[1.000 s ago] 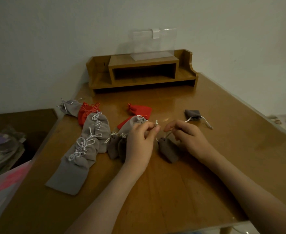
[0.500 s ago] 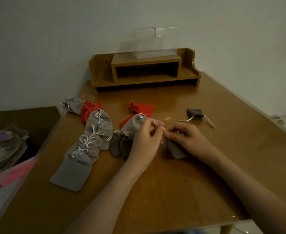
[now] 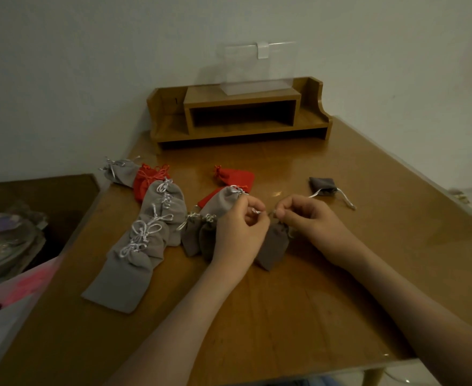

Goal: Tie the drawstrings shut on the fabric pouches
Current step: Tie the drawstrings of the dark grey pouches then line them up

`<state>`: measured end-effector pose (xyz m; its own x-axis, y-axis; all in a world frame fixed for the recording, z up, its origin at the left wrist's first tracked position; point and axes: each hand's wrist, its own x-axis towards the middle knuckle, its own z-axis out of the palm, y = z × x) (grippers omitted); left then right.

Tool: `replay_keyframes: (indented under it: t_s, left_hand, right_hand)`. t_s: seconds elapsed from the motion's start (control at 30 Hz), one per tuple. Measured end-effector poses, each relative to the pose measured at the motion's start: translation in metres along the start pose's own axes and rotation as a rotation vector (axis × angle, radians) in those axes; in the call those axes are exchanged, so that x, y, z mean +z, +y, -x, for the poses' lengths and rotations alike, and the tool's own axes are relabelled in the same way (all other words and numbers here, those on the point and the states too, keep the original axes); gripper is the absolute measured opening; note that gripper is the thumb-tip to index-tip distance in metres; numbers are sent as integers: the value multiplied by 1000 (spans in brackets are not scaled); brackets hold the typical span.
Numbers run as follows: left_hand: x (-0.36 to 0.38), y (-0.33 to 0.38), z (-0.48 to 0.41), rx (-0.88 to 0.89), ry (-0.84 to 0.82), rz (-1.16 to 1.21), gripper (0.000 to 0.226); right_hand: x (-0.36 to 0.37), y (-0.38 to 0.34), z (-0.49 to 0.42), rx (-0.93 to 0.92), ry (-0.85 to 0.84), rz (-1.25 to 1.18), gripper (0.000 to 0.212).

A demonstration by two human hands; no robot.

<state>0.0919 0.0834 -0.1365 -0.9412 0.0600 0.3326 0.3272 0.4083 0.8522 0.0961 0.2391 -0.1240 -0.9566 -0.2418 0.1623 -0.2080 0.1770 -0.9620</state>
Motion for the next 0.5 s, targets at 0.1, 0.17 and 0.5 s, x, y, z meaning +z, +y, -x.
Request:
replay_keyframes:
  t_s: [0.1,0.17,0.5]
  left_hand:
    - [2,-3,0,5,-38,-34,2]
    - [3,-4,0,-23,-93,-64,8]
    - [6,4,7,28,-161,-33,30]
  right_hand:
    - [0,1,-1,15,-11,-80,18]
    - [0,2,-1,16,-16,-87,19]
    - [-2,5,-2,-41,47,-13,26]
